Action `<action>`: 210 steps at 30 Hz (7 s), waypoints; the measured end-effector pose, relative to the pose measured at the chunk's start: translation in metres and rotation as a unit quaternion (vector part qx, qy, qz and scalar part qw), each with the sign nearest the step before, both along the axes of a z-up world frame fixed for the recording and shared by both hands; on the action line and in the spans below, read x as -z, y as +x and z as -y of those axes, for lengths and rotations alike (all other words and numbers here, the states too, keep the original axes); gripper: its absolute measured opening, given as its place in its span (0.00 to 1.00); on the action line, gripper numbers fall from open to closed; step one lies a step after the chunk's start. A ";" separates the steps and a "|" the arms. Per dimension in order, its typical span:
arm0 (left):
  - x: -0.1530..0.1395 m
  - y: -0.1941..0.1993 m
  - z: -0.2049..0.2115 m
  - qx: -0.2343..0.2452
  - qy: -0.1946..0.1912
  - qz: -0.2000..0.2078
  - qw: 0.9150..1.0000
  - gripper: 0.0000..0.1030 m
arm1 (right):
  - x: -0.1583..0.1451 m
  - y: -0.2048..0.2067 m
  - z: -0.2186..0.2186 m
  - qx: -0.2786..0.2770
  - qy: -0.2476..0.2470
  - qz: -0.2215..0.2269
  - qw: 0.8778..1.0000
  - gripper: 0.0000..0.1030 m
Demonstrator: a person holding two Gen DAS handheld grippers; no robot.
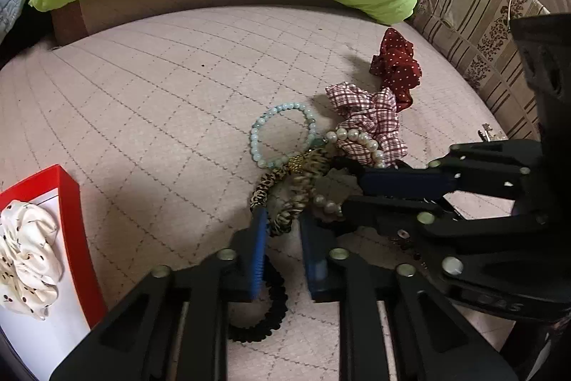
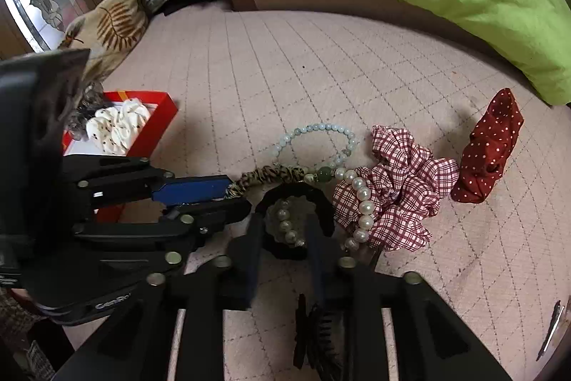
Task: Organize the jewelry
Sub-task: 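Grasp the leopard-print bracelet with the left tool while the right tool grasps a black hair tie, then carry the leopard bracelet and black hair tie over the tray with both tools, then release the leopard bracelet from the left tool while the right tool releases the hair tie in the tray, then grasp the red polka-dot scrunchie with the right tool while the left tool grasps a black hair tie, then release the red scrunchie from the right tool while the left tool releases the black hair tie in the tray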
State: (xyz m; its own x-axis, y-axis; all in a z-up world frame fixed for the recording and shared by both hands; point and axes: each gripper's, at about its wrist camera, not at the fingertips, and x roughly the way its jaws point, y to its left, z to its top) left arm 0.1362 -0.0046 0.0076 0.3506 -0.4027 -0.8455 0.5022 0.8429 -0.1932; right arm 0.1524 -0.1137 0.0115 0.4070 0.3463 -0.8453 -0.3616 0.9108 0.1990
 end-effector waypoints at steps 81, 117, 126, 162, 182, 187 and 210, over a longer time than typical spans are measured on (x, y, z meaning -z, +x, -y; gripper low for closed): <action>-0.030 -0.104 -0.335 -0.379 0.049 0.025 0.924 0.07 | -0.006 -0.093 -0.233 -0.096 0.009 -0.055 0.994 0.08; -0.070 -0.123 -0.310 -0.403 0.085 0.110 0.905 0.38 | -0.038 -0.141 -0.193 -0.076 0.001 0.038 0.996 0.32; -0.093 -0.136 -0.257 -0.355 0.077 0.122 0.924 0.41 | -0.041 -0.160 -0.076 0.033 0.010 0.046 0.998 0.33; 0.004 0.004 0.027 -0.068 -0.008 -0.019 0.997 0.34 | -0.035 0.008 0.137 0.219 0.062 0.069 0.971 0.54; -0.030 -0.022 0.021 -0.061 -0.050 0.002 0.997 0.06 | -0.036 0.022 0.156 0.277 0.086 0.032 0.957 0.08; -0.065 -0.042 -0.015 -0.079 -0.081 0.018 0.993 0.06 | -0.062 -0.006 0.147 0.266 0.095 0.051 0.958 0.08; -0.034 -0.079 -0.285 -0.322 -0.004 0.005 0.947 0.06 | -0.081 -0.060 -0.125 0.018 0.067 0.036 0.997 0.09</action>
